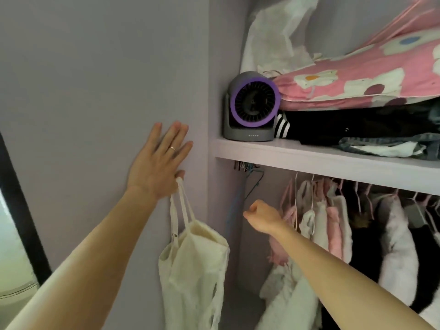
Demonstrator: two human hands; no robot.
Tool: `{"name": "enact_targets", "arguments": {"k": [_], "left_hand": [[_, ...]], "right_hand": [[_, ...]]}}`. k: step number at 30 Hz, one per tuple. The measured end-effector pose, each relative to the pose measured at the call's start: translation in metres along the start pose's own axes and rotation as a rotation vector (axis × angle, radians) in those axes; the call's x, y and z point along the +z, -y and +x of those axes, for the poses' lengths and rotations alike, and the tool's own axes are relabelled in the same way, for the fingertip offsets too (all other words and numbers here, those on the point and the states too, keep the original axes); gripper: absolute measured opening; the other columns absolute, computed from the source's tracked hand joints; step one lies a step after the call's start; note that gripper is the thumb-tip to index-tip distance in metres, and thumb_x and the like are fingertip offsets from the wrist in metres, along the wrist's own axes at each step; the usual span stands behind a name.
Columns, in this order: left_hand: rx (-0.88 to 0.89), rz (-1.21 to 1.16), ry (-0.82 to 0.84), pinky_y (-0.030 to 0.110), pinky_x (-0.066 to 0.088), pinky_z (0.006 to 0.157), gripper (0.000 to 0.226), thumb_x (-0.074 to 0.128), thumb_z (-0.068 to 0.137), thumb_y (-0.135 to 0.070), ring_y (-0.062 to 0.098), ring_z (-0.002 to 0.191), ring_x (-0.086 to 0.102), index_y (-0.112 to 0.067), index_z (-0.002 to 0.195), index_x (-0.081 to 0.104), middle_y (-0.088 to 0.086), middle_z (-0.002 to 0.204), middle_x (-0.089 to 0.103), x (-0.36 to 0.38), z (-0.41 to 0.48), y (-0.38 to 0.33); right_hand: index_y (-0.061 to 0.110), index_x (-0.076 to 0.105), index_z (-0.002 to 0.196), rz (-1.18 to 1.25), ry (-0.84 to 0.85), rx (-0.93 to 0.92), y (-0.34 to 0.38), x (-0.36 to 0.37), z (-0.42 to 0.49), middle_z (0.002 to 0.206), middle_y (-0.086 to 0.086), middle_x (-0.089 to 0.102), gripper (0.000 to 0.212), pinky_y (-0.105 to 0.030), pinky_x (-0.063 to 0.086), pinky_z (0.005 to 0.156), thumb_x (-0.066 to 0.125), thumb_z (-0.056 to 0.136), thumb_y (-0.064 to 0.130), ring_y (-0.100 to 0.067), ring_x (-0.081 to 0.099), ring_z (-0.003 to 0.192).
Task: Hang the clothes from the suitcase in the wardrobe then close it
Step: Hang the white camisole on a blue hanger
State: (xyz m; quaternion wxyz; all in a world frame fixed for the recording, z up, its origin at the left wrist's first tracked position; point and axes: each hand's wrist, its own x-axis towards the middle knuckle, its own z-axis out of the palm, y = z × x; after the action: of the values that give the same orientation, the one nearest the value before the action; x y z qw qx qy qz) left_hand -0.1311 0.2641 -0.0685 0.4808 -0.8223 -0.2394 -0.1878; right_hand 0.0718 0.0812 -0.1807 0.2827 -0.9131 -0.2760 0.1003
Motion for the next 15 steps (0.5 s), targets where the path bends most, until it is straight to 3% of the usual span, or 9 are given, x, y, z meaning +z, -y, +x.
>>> {"name": "enact_targets", "arguments": {"k": [2,6,11,15], "left_hand": [[-0.02,0.036,-0.025,0.061,-0.023,0.111,0.072,0.011,0.1,-0.054,0.036,0.15,-0.022,-0.019,0.158,-0.015,0.018,0.16,-0.028,0.006,-0.001,-0.003],[-0.039,0.124,-0.061,0.061,-0.016,0.116,0.073,0.006,0.098,-0.06,0.035,0.15,-0.022,-0.021,0.156,-0.018,0.017,0.161,-0.026,0.016,0.001,-0.008],[-0.089,0.123,-0.089,0.061,-0.015,0.117,0.076,0.004,0.096,-0.064,0.035,0.15,-0.022,-0.024,0.157,-0.015,0.015,0.163,-0.024,0.023,-0.001,-0.014],[-0.116,0.137,-0.123,0.063,-0.015,0.116,0.079,0.006,0.095,-0.066,0.037,0.149,-0.023,-0.022,0.157,-0.016,0.017,0.162,-0.024,0.038,-0.004,-0.025]], "right_hand": [[0.012,0.044,0.134,0.034,-0.001,0.01,0.0,0.025,0.022,0.133,-0.01,0.057,0.045,-0.029,0.041,0.082,0.047,0.1,0.04,-0.025,0.056,0.106],[0.004,0.025,0.148,0.144,-0.061,0.051,0.004,0.078,0.065,0.143,-0.018,0.05,0.062,-0.035,0.045,0.092,0.046,0.102,0.04,-0.033,0.055,0.122],[0.001,0.028,0.136,0.23,-0.151,0.113,0.006,0.113,0.095,0.137,-0.021,0.053,0.056,-0.043,0.049,0.097,0.049,0.099,0.037,-0.038,0.056,0.12],[0.002,0.029,0.138,0.217,-0.23,0.182,0.014,0.123,0.11,0.132,-0.02,0.055,0.051,-0.045,0.052,0.092,0.05,0.096,0.024,-0.037,0.058,0.116]]}}
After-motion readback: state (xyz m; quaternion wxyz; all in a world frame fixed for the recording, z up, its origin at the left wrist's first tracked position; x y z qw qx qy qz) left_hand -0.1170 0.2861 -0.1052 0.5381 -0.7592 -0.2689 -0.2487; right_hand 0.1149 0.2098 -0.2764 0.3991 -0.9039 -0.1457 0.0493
